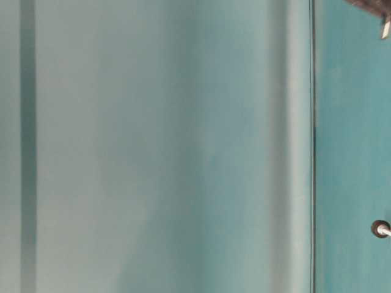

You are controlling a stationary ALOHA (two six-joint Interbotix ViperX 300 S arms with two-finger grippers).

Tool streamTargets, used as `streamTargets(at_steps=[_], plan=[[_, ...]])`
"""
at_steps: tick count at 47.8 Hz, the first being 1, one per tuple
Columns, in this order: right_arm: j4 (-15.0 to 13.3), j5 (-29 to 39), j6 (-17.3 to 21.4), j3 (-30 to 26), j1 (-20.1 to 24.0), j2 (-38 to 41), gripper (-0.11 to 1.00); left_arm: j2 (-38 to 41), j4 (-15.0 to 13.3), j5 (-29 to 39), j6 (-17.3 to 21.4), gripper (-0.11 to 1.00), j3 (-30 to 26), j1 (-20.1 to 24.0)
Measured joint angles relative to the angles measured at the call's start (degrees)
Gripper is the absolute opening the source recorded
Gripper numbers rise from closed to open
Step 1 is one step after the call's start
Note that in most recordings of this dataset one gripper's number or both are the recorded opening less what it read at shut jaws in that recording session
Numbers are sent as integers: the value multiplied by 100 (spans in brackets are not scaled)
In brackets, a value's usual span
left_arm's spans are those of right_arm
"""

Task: Insert the USB cable into the female connector supported by the left arm.
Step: 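Lift the plug and move the right gripper left toward the white clamp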

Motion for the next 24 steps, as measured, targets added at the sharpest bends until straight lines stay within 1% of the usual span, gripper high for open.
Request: streamTargets(at_steps=[3,6,11,14,18,21,24], plan=[[0,105,0,-114,-9,0,22,44,0,-105,0,79,18,9],[0,396,0,-299,-9,-9,22,141,0,-229,0,79,26,9],[0,1037,0,-659,-18,0,22,387,0,-510,0,79,26,0],[0,1626,0,-914,-35,0,22,615,0,-677,9,79,26,9],[0,2206,0,-1195,-53,26,22,958,0,-958,0,79,26,9],[0,2435,0,-1318,-53,70,22,1222,0,-1169,0,79,26,9],[0,2514,18,-1424,-62,141,22,1538,0,-1477,0,79,18,9]])
